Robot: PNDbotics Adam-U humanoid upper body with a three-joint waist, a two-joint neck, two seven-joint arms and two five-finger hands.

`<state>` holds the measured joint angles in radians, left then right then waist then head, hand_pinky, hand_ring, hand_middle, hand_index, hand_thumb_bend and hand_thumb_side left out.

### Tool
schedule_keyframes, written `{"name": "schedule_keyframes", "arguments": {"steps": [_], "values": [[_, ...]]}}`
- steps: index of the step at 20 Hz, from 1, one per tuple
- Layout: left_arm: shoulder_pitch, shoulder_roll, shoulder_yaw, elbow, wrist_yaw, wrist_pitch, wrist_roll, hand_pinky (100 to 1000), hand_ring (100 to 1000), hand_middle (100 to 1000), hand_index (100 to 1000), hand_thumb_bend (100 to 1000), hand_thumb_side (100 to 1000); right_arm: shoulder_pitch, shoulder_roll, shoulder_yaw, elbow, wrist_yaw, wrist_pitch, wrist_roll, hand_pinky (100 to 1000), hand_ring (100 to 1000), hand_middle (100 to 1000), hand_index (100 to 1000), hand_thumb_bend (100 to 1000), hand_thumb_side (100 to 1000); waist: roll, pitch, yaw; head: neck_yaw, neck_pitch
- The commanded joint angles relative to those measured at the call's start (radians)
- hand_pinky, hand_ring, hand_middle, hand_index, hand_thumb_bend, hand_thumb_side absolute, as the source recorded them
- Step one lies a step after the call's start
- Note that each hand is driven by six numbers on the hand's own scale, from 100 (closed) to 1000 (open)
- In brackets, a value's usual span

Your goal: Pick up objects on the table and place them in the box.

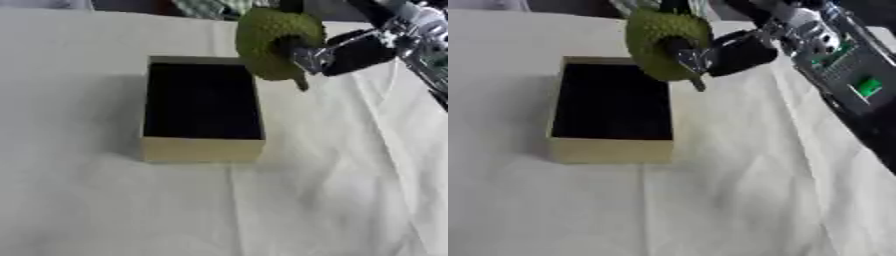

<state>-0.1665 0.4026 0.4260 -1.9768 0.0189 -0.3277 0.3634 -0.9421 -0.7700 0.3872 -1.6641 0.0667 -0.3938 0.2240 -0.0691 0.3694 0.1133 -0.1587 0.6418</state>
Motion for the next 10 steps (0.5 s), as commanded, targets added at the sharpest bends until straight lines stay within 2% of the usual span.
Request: {"name": "schedule_keyframes", "arguments": {"steps": [1, 6, 10], "values": [[-0.01, 0.02, -0.001, -0.018, 0.008, 0.001, -0.006, 628, 702, 637, 742, 424, 463, -0.056, 0.031, 0.004, 0.066, -0.011, -0.016, 0.042, 787, 746, 323, 425, 100, 100, 0.004, -0.026, 0.003, -0.008, 0.009], [-0.016, 0.019, -0.005, -0.02, 0.013, 0.002, -0.009, 628, 702, 637, 742, 424, 463, -0.132, 0.123, 0.025, 0.218, -0.021, -0.046, 0.146, 803, 767, 327, 434, 100, 100, 0.004, -0.025, 0.011, -0.023, 0.01], [-0.025, 0.017, -0.007, -0.021, 0.016, 0.002, -0.011, 628, 702, 637, 742, 424, 463, -0.161, 0.18, 0.032, 0.324, -0.001, -0.085, 0.204, 805, 771, 329, 439, 100, 100, 0.003, -0.02, 0.021, -0.035, 0.007]]}}
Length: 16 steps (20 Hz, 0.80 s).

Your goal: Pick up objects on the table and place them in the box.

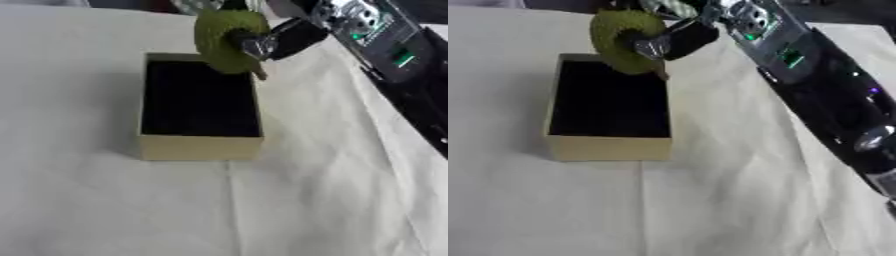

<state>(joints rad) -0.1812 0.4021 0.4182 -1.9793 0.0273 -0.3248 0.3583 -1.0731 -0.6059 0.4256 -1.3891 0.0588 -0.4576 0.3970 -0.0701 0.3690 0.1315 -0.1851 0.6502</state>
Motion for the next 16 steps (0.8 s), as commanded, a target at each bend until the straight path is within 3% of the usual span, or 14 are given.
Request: {"name": "schedule_keyframes", "arguments": {"steps": [1, 6, 11, 15, 16], "values": [[-0.012, 0.016, 0.001, -0.019, 0.009, -0.001, -0.006, 628, 702, 637, 742, 424, 463, -0.034, 0.029, -0.006, 0.07, 0.013, -0.031, 0.041, 803, 770, 330, 440, 100, 100, 0.004, -0.018, 0.005, -0.011, -0.002], [-0.019, 0.011, -0.001, -0.02, 0.013, 0.001, -0.009, 628, 701, 636, 742, 423, 463, -0.04, 0.082, 0.001, 0.16, 0.072, -0.085, 0.065, 793, 759, 340, 450, 100, 100, 0.003, -0.014, 0.014, -0.019, -0.007], [-0.025, 0.007, -0.004, -0.021, 0.017, 0.003, -0.013, 628, 701, 636, 742, 423, 463, -0.047, 0.132, 0.002, 0.246, 0.18, -0.121, 0.033, 782, 751, 352, 463, 100, 100, 0.003, -0.011, 0.019, -0.025, -0.011], [-0.026, 0.005, -0.004, -0.021, 0.018, 0.004, -0.015, 628, 701, 636, 741, 421, 463, -0.047, 0.156, 0.011, 0.297, 0.322, -0.142, 0.013, 787, 773, 428, 532, 100, 100, 0.003, -0.009, 0.023, -0.025, -0.013], [-0.026, 0.004, -0.004, -0.021, 0.018, 0.004, -0.015, 628, 701, 636, 741, 420, 463, -0.047, 0.16, 0.012, 0.305, 0.356, -0.148, 0.007, 798, 793, 486, 606, 152, 100, 0.002, -0.009, 0.023, -0.025, -0.014]]}}
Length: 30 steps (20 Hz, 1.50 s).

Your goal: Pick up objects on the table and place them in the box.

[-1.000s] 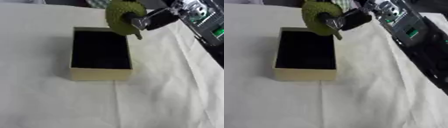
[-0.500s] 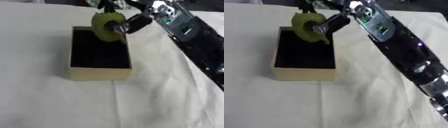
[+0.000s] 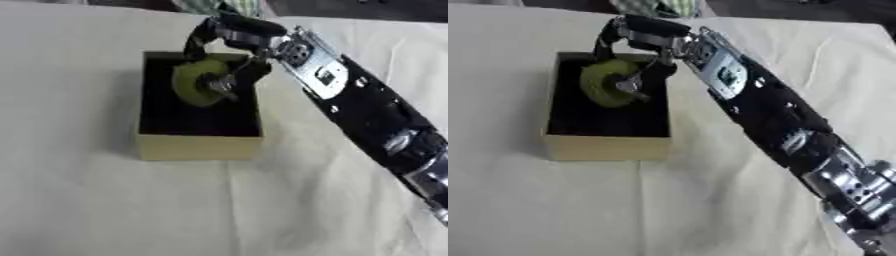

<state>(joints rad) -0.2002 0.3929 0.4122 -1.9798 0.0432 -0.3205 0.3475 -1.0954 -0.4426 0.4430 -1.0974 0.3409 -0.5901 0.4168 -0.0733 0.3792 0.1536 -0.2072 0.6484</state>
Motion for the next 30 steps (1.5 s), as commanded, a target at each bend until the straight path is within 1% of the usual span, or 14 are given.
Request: {"name": "schedule_keyframes", "arguments": {"steps": [1, 2, 3, 5, 6, 7, 8, 11, 16, 19, 23, 24, 27, 30], "values": [[-0.007, 0.013, 0.002, -0.02, 0.002, 0.0, -0.005, 628, 701, 636, 741, 420, 463, -0.025, -0.002, -0.005, 0.02, 0.112, -0.017, -0.017, 809, 812, 529, 661, 170, 100, 0.005, -0.019, 0.0, -0.002, -0.013], [-0.007, 0.012, 0.002, -0.02, 0.002, 0.001, -0.006, 628, 701, 636, 741, 419, 463, -0.025, -0.001, -0.006, 0.023, 0.149, -0.018, -0.022, 819, 827, 564, 700, 187, 100, 0.005, -0.019, 0.0, -0.001, -0.013], [-0.007, 0.012, 0.002, -0.02, 0.002, 0.001, -0.006, 628, 701, 636, 741, 420, 462, -0.025, -0.001, -0.007, 0.025, 0.184, -0.02, -0.029, 847, 868, 633, 778, 233, 110, 0.005, -0.02, -0.001, -0.001, -0.013], [-0.006, 0.012, 0.003, -0.02, 0.002, 0.001, -0.006, 628, 701, 636, 741, 420, 462, -0.023, -0.002, -0.012, 0.023, 0.239, -0.023, -0.046, 868, 894, 674, 811, 244, 216, 0.006, -0.02, -0.002, 0.0, -0.014], [-0.005, 0.012, 0.003, -0.02, 0.002, 0.001, -0.006, 628, 701, 636, 741, 420, 462, -0.021, -0.004, -0.015, 0.018, 0.256, -0.025, -0.056, 888, 923, 719, 835, 234, 282, 0.006, -0.021, -0.003, 0.001, -0.014], [-0.004, 0.012, 0.003, -0.02, 0.002, 0.001, -0.006, 628, 701, 636, 741, 419, 462, -0.019, -0.007, -0.018, 0.009, 0.267, -0.027, -0.067, 894, 933, 734, 843, 228, 306, 0.006, -0.021, -0.004, 0.002, -0.014], [-0.003, 0.012, 0.003, -0.02, 0.002, 0.001, -0.006, 628, 701, 636, 741, 419, 463, -0.018, -0.01, -0.023, -0.006, 0.272, -0.029, -0.079, 896, 937, 741, 852, 222, 314, 0.006, -0.022, -0.006, 0.003, -0.014], [-0.001, 0.012, 0.004, -0.02, 0.001, 0.002, -0.007, 629, 701, 636, 741, 419, 463, -0.014, -0.03, -0.051, -0.092, 0.256, -0.016, -0.124, 891, 926, 737, 850, 220, 263, 0.008, -0.023, -0.012, 0.005, -0.015], [0.004, 0.012, 0.006, -0.02, -0.001, 0.003, -0.005, 629, 702, 636, 741, 419, 463, 0.002, -0.079, -0.108, -0.271, 0.163, 0.061, -0.165, 872, 899, 705, 830, 234, 160, 0.011, -0.027, -0.022, 0.01, -0.017], [0.005, 0.012, 0.007, -0.02, -0.002, 0.003, -0.004, 629, 702, 636, 741, 420, 462, 0.019, -0.118, -0.147, -0.373, 0.09, 0.117, -0.178, 862, 889, 689, 825, 199, 100, 0.012, -0.029, -0.026, 0.017, -0.016], [0.007, 0.013, 0.011, -0.02, -0.005, 0.001, 0.003, 630, 702, 636, 741, 420, 461, 0.072, -0.179, -0.22, -0.505, -0.025, 0.21, -0.224, 856, 884, 679, 822, 138, 100, 0.013, -0.029, -0.031, 0.027, -0.017], [0.008, 0.013, 0.013, -0.02, -0.006, 0.001, 0.005, 630, 702, 636, 741, 420, 461, 0.093, -0.195, -0.243, -0.54, -0.056, 0.23, -0.246, 847, 876, 665, 813, 100, 100, 0.015, -0.029, -0.035, 0.034, -0.018], [0.01, 0.013, 0.017, -0.02, -0.009, 0.0, 0.011, 630, 702, 636, 741, 421, 460, 0.184, -0.254, -0.317, -0.673, -0.149, 0.274, -0.352, 837, 863, 662, 800, 100, 144, 0.021, -0.027, -0.043, 0.055, -0.021], [0.009, 0.011, 0.019, -0.02, -0.011, -0.003, 0.016, 631, 702, 636, 741, 422, 458, 0.272, -0.278, -0.382, -0.801, -0.192, 0.307, -0.445, 836, 849, 657, 789, 100, 118, 0.03, -0.024, -0.051, 0.07, -0.024]]}}
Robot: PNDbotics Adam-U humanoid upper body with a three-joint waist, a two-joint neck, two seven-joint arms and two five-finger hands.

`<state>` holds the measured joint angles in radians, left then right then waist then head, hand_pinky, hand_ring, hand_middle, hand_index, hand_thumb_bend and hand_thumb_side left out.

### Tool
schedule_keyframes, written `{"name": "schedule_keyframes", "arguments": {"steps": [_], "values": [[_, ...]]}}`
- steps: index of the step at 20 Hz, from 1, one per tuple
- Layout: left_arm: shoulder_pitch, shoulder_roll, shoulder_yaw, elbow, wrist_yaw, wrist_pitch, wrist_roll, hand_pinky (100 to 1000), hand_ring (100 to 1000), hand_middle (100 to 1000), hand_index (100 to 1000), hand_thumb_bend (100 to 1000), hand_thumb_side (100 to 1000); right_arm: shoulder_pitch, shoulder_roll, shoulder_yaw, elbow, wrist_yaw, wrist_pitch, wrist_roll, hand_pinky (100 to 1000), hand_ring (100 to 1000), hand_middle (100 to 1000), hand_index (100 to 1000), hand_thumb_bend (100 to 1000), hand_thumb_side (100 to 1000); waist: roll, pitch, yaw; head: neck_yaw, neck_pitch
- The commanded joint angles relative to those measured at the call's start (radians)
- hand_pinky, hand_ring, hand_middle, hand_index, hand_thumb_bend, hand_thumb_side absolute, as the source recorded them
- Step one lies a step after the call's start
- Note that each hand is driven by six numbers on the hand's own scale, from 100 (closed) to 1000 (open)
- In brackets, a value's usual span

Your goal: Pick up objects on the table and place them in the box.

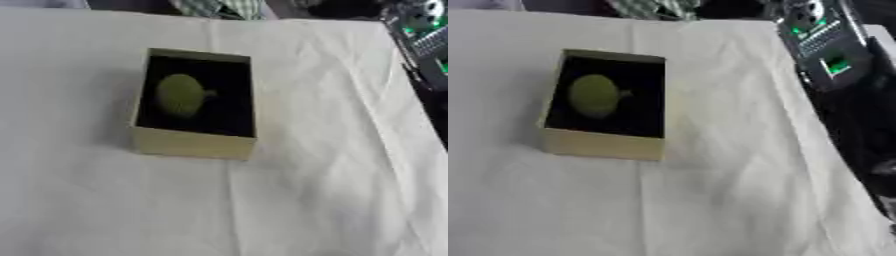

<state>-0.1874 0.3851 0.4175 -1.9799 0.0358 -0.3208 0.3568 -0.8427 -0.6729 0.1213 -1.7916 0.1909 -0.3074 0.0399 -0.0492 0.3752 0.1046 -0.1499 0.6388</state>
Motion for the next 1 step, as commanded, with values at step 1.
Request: {"name": "schedule_keyframes", "arguments": {"steps": [1], "values": [[-0.004, 0.018, 0.014, -0.02, -0.004, -0.003, 0.008, 631, 702, 636, 741, 422, 458, 0.048, -0.048, -0.083, -0.147, -0.05, 0.031, -0.099, 836, 848, 658, 789, 100, 116, 0.01, -0.019, -0.005, 0.017, -0.015]]}}
